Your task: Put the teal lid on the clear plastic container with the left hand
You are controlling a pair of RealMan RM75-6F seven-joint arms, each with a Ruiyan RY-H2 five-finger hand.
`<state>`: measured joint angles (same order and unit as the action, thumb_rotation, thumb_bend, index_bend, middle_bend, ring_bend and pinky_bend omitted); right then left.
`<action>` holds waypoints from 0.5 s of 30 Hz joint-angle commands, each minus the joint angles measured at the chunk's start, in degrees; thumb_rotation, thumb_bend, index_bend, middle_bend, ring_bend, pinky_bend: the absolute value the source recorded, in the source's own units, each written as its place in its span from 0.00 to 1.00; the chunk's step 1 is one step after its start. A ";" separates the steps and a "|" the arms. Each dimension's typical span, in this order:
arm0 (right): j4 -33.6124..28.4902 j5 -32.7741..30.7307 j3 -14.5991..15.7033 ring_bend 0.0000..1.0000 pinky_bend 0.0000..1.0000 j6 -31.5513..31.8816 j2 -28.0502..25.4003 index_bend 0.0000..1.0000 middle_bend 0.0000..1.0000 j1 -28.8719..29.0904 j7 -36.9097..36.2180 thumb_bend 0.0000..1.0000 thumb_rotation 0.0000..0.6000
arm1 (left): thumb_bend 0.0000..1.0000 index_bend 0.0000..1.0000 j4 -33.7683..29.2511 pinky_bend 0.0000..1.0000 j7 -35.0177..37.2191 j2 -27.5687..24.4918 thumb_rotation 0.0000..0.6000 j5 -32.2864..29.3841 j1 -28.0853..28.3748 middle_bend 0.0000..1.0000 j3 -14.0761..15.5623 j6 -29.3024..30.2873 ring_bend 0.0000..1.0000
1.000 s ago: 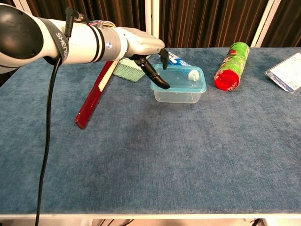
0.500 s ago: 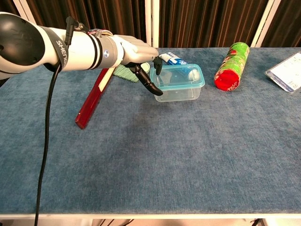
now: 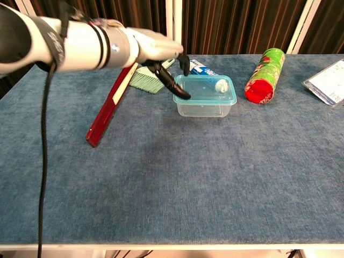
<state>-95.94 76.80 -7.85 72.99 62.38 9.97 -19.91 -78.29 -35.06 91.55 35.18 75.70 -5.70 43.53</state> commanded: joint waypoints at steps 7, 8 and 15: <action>1.47 1.44 0.21 0.00 0.00 -0.98 -1.02 0.00 0.00 0.57 -1.65 0.10 1.00 | 0.09 0.22 -12.21 0.00 15.72 -15.55 0.85 10.83 -13.77 0.14 -3.36 11.94 0.00; 1.83 1.85 0.17 0.00 0.00 -1.01 -1.19 0.00 0.00 0.73 -2.00 0.10 1.00 | 0.09 0.22 -12.79 0.00 17.38 -16.91 0.93 11.61 -15.48 0.14 -3.34 13.28 0.00; 5.73 5.35 -0.56 0.00 0.00 1.09 -0.60 0.00 0.01 1.78 -3.78 0.20 1.00 | 0.09 0.22 -15.18 0.00 24.46 -23.90 1.00 21.24 -29.06 0.14 0.20 27.68 0.00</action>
<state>-90.79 81.53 -8.23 73.50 61.48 11.53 -23.37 -91.89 -13.68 70.76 51.73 51.34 -7.38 65.66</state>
